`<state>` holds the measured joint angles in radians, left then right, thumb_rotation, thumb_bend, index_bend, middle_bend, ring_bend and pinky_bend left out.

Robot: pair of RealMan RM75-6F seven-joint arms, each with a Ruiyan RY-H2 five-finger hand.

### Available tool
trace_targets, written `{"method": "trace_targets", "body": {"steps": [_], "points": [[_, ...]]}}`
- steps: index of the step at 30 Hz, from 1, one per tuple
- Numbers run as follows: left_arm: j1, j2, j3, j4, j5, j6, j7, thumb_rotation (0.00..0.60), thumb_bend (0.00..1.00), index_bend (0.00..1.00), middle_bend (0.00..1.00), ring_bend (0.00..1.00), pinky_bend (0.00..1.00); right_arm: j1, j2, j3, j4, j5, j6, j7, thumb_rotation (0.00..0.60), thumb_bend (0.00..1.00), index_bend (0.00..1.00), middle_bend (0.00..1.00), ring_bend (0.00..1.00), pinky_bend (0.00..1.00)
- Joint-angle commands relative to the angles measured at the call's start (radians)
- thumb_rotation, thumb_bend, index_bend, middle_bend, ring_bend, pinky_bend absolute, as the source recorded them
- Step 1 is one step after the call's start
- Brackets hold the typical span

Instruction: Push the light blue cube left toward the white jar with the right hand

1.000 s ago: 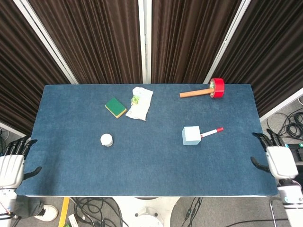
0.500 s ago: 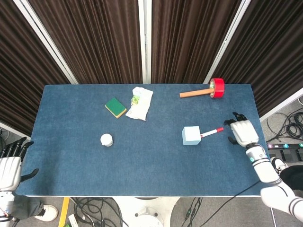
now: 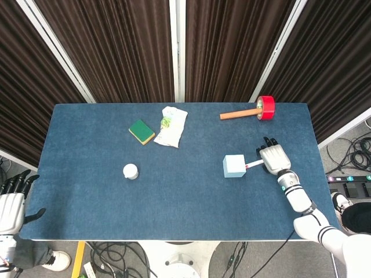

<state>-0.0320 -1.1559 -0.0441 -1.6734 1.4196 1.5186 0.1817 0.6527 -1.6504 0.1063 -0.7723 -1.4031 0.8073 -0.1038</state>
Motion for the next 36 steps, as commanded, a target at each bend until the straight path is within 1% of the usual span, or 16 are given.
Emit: {"method": "trace_targets", "body": {"steps": [1,8,13,18,22,32,36], "points": [[0.0,0.0,0.0,0.002,0.0,-0.001,-0.002,0.6,0.09,0.26,0.22,0.16,0.16,0.004,-0.025,-0.014,0.033,-0.012,0.004,0.025,0.6,0.2,0.44,0.39,0.07,0.15],[0.001,-0.004,-0.002,0.009,-0.001,-0.001,-0.007,0.6,0.09,0.26,0.22,0.16,0.16,0.01,-0.057,-0.022,0.095,-0.017,0.004,0.064,0.6,0.22,0.46,0.43,0.09,0.16],[0.001,-0.005,-0.001,0.011,-0.002,-0.004,-0.009,0.6,0.09,0.26,0.22,0.16,0.16,0.015,-0.066,-0.026,0.116,-0.018,-0.003,0.074,0.6,0.22,0.47,0.45,0.11,0.17],[0.002,-0.004,-0.001,0.015,-0.002,-0.004,-0.013,0.6,0.09,0.26,0.22,0.16,0.16,0.018,-0.075,-0.03,0.124,-0.019,-0.009,0.077,0.6,0.23,0.47,0.45,0.11,0.17],[0.003,-0.005,-0.001,0.018,-0.001,-0.003,-0.018,0.6,0.09,0.26,0.22,0.16,0.16,0.022,-0.079,-0.032,0.129,-0.018,-0.015,0.078,0.6,0.3,0.47,0.46,0.11,0.17],[0.004,-0.009,-0.002,0.026,0.001,-0.002,-0.022,0.6,0.09,0.26,0.22,0.16,0.16,0.028,-0.075,-0.034,0.131,-0.02,-0.016,0.085,0.6,0.38,0.53,0.52,0.15,0.19],[0.003,-0.01,-0.002,0.026,0.001,-0.004,-0.021,0.6,0.09,0.26,0.22,0.16,0.16,0.022,-0.058,-0.034,0.118,-0.022,-0.001,0.093,0.6,0.44,0.56,0.52,0.15,0.19]]}}
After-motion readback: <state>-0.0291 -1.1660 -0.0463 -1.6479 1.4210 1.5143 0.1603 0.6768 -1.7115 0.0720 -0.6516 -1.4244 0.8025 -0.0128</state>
